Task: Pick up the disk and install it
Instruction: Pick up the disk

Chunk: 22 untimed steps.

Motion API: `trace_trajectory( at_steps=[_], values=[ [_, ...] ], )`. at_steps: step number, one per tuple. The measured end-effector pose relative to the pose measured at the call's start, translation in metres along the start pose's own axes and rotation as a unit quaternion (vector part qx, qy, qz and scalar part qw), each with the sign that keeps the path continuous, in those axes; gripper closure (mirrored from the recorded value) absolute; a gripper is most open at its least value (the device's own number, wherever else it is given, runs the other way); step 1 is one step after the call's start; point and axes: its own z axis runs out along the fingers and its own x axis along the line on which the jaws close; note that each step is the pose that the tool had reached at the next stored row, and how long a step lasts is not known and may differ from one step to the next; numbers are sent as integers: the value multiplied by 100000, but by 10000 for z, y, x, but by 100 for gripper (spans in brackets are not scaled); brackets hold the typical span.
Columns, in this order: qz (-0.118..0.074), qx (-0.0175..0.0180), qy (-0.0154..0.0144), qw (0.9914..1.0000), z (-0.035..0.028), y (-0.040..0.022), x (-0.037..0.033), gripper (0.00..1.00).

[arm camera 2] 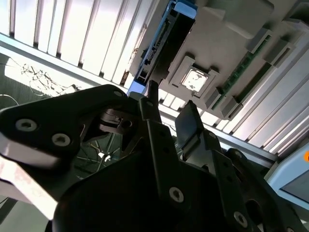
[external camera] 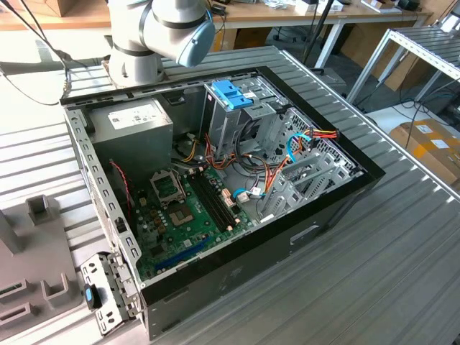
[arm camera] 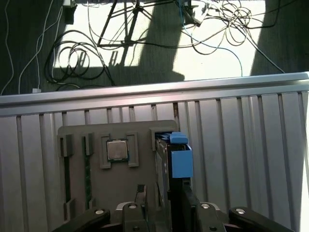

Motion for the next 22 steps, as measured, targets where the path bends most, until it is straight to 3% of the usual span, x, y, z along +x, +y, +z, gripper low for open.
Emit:
trace_trajectory(
  at_steps=[3,22],
  values=[
    [1302,30,-58,99992,3,1,0,58],
    [1328,37,-61,99991,39,36,5,58]
  ],
)
